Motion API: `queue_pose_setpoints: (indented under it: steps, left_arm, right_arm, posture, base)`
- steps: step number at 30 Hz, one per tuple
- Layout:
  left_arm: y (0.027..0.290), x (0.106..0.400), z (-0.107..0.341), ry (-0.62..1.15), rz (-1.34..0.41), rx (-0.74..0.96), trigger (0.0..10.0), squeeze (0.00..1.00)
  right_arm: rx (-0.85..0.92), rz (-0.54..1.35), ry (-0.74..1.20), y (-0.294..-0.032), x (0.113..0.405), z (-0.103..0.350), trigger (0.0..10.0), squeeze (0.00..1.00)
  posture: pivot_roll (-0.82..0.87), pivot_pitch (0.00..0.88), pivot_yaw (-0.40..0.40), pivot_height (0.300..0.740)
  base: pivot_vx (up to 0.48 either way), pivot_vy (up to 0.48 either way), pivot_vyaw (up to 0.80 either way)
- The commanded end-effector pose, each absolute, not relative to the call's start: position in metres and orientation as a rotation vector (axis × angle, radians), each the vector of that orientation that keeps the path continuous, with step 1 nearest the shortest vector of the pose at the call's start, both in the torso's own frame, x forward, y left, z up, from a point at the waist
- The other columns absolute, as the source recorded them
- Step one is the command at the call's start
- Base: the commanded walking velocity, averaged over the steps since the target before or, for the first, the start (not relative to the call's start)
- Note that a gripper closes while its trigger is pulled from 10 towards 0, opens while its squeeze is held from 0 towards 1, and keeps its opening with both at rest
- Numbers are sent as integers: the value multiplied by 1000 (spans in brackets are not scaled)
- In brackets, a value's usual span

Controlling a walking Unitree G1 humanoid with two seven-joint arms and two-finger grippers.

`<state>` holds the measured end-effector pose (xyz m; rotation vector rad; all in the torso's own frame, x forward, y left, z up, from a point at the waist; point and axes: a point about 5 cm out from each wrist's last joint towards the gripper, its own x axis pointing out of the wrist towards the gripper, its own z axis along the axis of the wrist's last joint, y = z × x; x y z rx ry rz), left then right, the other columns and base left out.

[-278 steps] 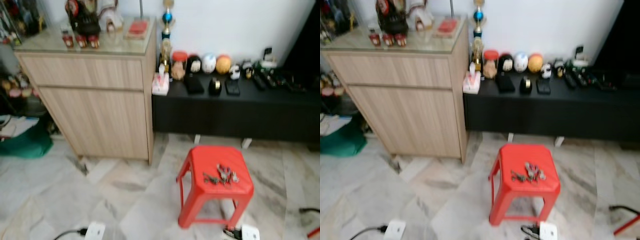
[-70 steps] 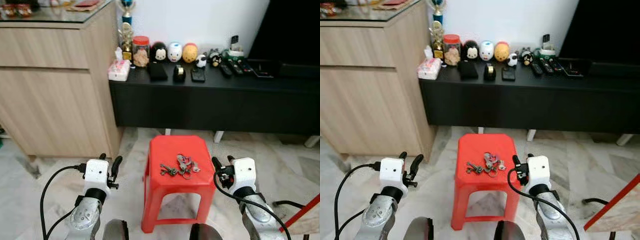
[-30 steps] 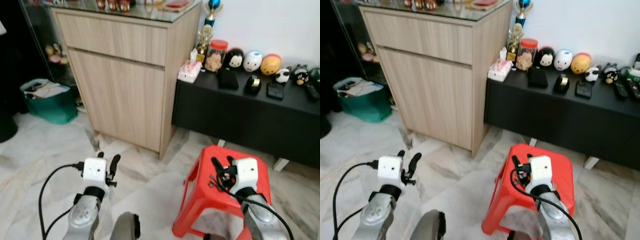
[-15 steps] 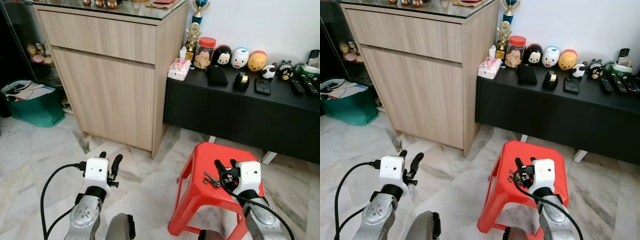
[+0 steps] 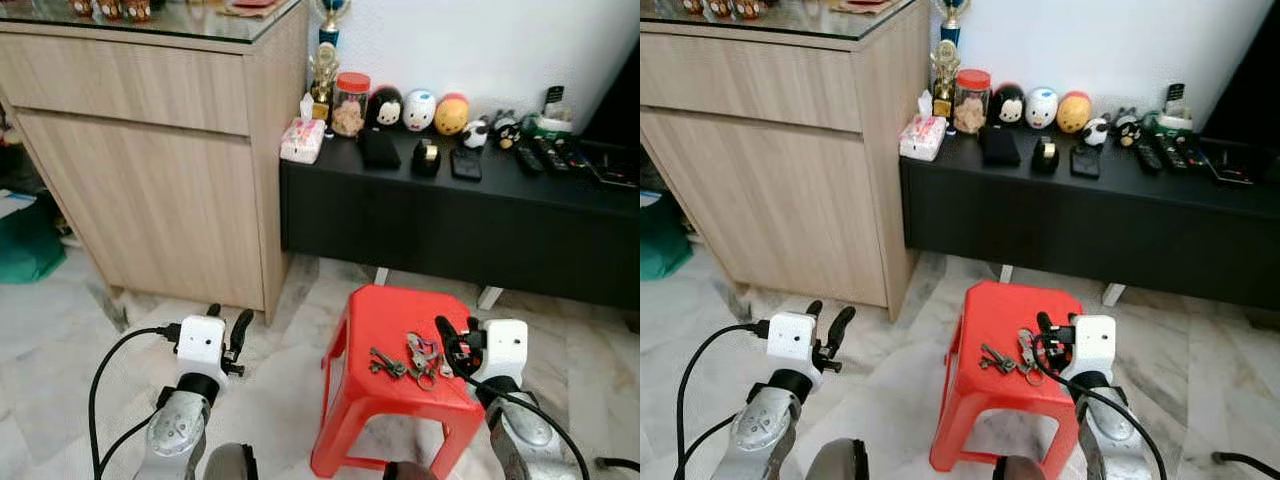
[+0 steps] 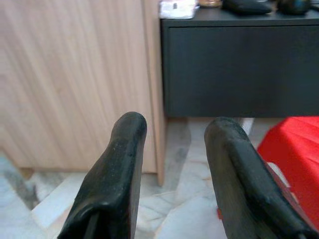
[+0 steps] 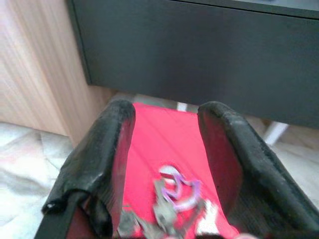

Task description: Hang keys on a hook

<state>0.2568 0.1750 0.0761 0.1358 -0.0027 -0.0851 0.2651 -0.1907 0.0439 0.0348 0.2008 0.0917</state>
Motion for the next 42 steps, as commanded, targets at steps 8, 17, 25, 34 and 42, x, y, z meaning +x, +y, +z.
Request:
queue_pose_setpoints:
  steps: [8, 17, 25, 34, 42]
  left_arm:
    - [177, 258, 80, -16, -83, 146, 10000, 0]
    - [177, 258, 80, -16, -79, 144, 10000, 0]
    - [177, 257, 79, -15, -82, 143, 10000, 0]
    - [176, 257, 79, -13, -89, 140, 10000, 0]
    - [173, 258, 84, -29, -100, 139, 10000, 0]
  right_arm:
    - [9, 139, 181, -186, 268, 49, 10000, 0]
    - [12, 156, 175, -184, 267, 50, 10000, 0]
    - [-21, 220, 182, -177, 267, 51, 10000, 0]
    - [-55, 319, 201, -164, 266, 53, 10000, 0]
    - [-114, 434, 241, -146, 277, 62, 10000, 0]
  posture:
    - [-3, 0, -75, 608]
    - [-2, 0, -75, 608]
    - [-4, 0, -74, 608]
    - [-6, 0, -73, 570]
    - [-3, 0, -72, 550]
  base:
    - [277, 0, 0]
    - [121, 0, 0]
    - [0, 0, 0]
    - [0, 0, 0]
    - [0, 0, 0]
